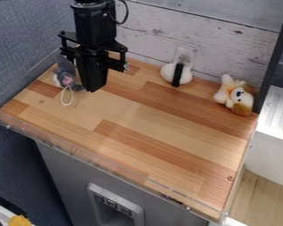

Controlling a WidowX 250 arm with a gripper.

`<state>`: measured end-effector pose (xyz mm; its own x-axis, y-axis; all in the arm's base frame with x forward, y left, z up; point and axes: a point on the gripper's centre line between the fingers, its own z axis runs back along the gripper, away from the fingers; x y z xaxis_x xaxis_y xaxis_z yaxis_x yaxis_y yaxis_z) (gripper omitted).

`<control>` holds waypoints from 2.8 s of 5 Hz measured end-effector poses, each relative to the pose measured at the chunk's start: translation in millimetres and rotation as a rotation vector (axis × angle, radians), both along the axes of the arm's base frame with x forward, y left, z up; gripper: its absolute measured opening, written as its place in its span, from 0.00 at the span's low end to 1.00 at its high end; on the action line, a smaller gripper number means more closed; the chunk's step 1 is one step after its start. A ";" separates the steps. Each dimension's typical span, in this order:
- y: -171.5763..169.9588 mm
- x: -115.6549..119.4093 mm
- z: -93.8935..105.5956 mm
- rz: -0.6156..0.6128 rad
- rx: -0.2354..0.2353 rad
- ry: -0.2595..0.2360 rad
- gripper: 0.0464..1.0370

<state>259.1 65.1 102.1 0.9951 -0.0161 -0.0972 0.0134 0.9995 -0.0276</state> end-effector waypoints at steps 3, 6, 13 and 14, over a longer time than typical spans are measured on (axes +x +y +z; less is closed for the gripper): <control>45.4 67.0 0.7 -0.521 -0.029 0.004 0.75; 94.2 115.3 0.7 -0.907 -0.038 -0.014 0.96; 121.5 81.6 -79.4 -0.772 -0.008 -0.022 0.96; 118.6 86.9 -90.2 -0.846 -0.007 -0.019 0.96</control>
